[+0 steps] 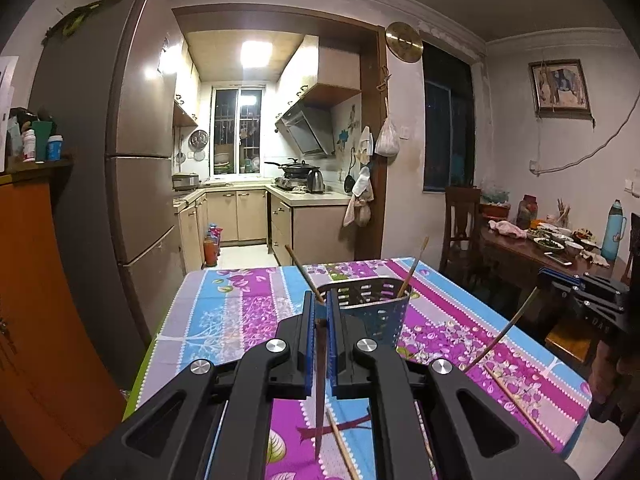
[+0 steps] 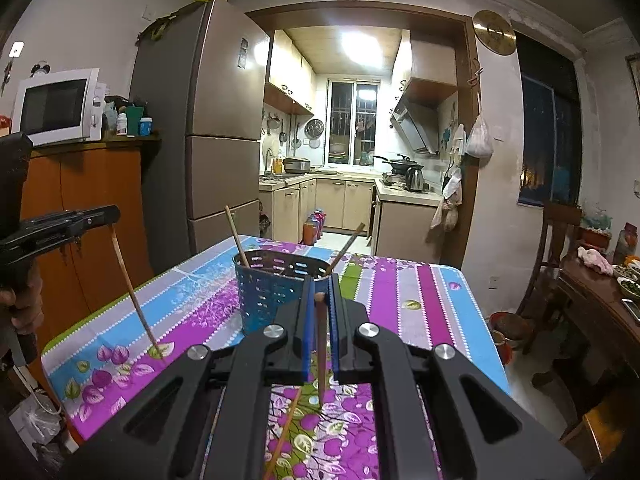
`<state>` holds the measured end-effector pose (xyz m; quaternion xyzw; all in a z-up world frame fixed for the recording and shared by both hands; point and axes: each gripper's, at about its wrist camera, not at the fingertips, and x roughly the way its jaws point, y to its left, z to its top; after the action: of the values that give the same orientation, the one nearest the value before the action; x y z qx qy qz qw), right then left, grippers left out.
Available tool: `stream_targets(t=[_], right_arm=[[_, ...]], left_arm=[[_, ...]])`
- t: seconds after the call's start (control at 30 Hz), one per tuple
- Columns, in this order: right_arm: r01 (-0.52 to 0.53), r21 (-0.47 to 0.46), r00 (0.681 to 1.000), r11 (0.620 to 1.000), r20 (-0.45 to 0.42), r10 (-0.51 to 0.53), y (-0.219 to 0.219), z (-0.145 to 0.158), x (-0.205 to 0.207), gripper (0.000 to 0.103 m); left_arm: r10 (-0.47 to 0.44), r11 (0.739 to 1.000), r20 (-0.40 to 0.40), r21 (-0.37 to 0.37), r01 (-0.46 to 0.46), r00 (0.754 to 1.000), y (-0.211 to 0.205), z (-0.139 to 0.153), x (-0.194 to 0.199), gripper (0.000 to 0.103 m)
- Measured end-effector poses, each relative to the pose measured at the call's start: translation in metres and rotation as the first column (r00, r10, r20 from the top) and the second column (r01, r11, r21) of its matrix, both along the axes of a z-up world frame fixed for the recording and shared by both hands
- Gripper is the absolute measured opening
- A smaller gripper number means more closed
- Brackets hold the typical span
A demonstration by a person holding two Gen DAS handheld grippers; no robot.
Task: Organize utensils
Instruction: 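Lift the left tool's chopstick over the holder while the right tool lowers its chopstick in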
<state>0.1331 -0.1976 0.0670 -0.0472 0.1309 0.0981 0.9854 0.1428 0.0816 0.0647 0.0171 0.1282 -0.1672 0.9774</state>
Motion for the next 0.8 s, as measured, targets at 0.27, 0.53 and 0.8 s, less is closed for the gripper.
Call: stream_targets(t=[0.27, 0.53, 0.8], right_arm=[[-0.034, 0.006, 0.999, 0.999, 0.0, 0.034, 0.006, 0.018, 0.012, 0.005], [-0.066, 0.044, 0.994, 0.997, 0.091, 0.062, 0.013, 0.069, 0.028, 0.005], [-0.058, 0.108, 0.973, 0.992, 0.227, 0.032, 0.013, 0.121, 0.065, 0.005]], left_arm=[[-0.033, 0.999, 0.027, -0.018, 0.034, 0.999, -0.007, 0.019, 0.004, 0.007], [-0.076, 0.994, 0.131, -0.062, 0.085, 0.988, -0.038, 0.075, 0.024, 0.007], [-0.012, 0.995, 0.303, -0.095, 0.043, 0.953, -0.071, 0.133, 0.059, 0.007]])
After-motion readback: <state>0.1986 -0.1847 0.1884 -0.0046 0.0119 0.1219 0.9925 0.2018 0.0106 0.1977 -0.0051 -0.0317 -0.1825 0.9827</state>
